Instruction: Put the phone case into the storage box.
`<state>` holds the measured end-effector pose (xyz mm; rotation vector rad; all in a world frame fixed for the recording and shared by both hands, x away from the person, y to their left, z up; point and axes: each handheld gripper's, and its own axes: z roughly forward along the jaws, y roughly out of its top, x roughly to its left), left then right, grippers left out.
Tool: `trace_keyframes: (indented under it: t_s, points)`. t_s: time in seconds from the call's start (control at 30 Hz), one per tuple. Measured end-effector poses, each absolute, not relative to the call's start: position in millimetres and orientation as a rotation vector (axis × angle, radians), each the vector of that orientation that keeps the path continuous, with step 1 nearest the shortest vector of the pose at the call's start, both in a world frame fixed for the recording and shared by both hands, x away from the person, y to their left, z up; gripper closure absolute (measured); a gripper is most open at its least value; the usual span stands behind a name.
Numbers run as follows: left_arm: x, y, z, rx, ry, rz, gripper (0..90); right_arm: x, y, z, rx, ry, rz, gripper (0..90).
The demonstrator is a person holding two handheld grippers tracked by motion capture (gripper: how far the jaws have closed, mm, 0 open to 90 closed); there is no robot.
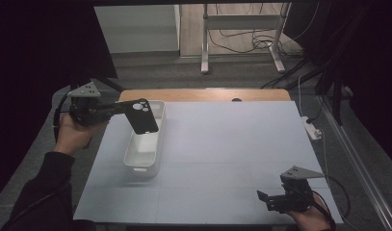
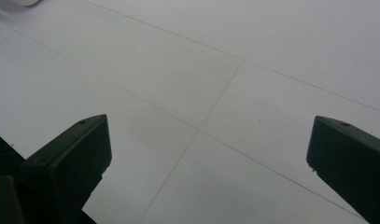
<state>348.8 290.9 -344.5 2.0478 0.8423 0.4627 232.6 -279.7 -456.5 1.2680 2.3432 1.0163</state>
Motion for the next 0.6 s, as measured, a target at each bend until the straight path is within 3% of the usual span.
trace_keyframes:
  t_s: [0.6]
  points:
    - [374.1,291.4,-363.4,2.052,0.887,0.472,82.4,233.5,-279.1,-457.1,1.263,2.36,1.009,0.4]
